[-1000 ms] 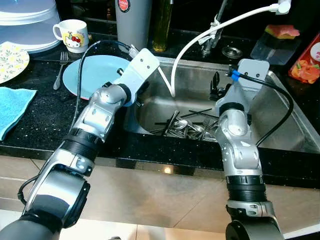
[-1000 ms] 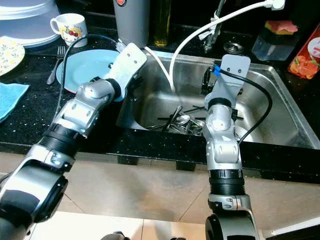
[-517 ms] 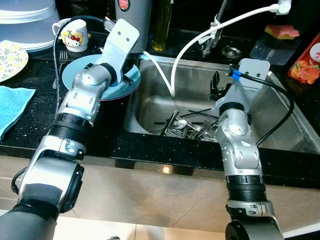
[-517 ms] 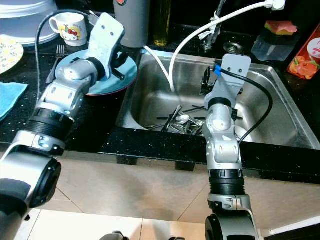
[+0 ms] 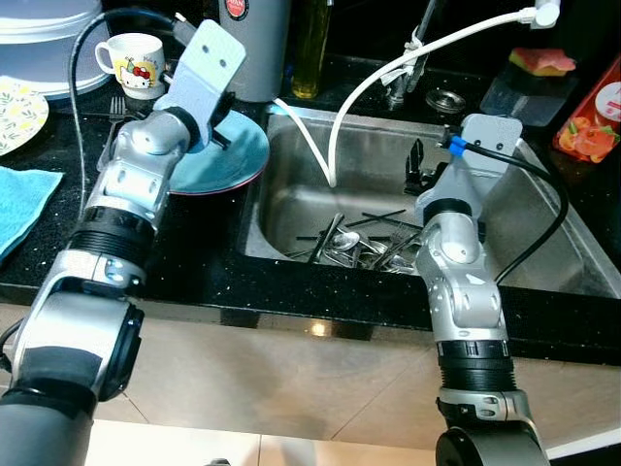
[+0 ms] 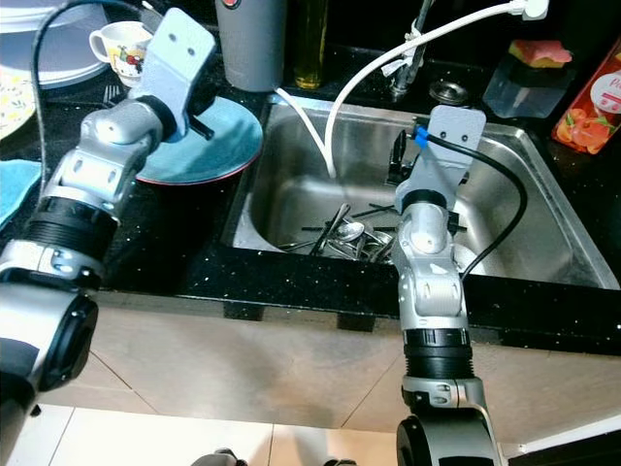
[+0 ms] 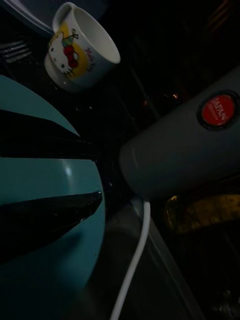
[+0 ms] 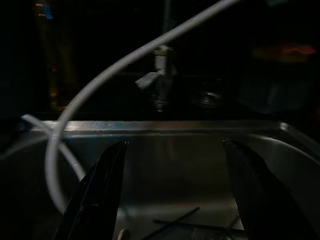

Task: Kitchen organization

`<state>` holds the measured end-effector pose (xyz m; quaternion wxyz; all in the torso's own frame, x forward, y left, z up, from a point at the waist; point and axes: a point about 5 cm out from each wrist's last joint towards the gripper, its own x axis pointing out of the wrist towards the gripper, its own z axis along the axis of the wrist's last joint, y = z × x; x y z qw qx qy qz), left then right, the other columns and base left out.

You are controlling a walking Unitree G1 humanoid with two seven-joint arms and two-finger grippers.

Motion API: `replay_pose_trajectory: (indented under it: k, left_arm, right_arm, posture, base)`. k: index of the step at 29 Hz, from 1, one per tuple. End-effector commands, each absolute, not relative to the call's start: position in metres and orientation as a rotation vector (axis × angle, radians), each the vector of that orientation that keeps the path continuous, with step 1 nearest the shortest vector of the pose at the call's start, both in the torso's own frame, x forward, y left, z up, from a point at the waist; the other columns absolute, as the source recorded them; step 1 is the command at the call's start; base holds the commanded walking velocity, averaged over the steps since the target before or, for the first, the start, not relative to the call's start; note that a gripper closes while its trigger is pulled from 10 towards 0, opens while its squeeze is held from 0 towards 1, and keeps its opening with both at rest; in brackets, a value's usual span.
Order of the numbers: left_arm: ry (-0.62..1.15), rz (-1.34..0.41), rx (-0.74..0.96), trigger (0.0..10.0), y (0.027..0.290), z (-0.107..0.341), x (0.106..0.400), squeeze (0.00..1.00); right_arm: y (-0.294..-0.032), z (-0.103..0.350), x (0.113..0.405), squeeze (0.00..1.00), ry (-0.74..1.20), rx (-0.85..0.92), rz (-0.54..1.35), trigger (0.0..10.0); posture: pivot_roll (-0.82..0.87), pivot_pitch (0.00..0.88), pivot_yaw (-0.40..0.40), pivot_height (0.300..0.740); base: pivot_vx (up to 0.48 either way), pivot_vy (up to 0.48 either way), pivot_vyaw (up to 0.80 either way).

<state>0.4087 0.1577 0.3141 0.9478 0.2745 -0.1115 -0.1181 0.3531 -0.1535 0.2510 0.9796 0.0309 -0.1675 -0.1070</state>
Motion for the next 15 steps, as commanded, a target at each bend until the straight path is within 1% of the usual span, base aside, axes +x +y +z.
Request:
replay_pose_trajectory:
  k: [1, 15]
  left_arm:
    - [-0.251, -0.249, 0.597, 10.0, 0.1517, 0.3183, 0.4090, 0.00]
    - [-0.266, -0.234, 0.617, 10.0, 0.1513, 0.3203, 0.4118, 0.00]
  right_arm:
    - [-0.1513, 0.2543, 0.3543, 0.00, -0.349, 0.065, -0.206, 10.0]
    - [-0.1519, 0.2565, 0.3532, 0.00, -0.357, 0.061, -0.202, 10.0]
  posture:
    - [0.30, 0.096, -0.123, 0.740]
    - [0.29, 0.097, -0.128, 0.740]
  base:
    - [0.000, 0.000, 0.00]
    - [0.000, 0.000, 0.00]
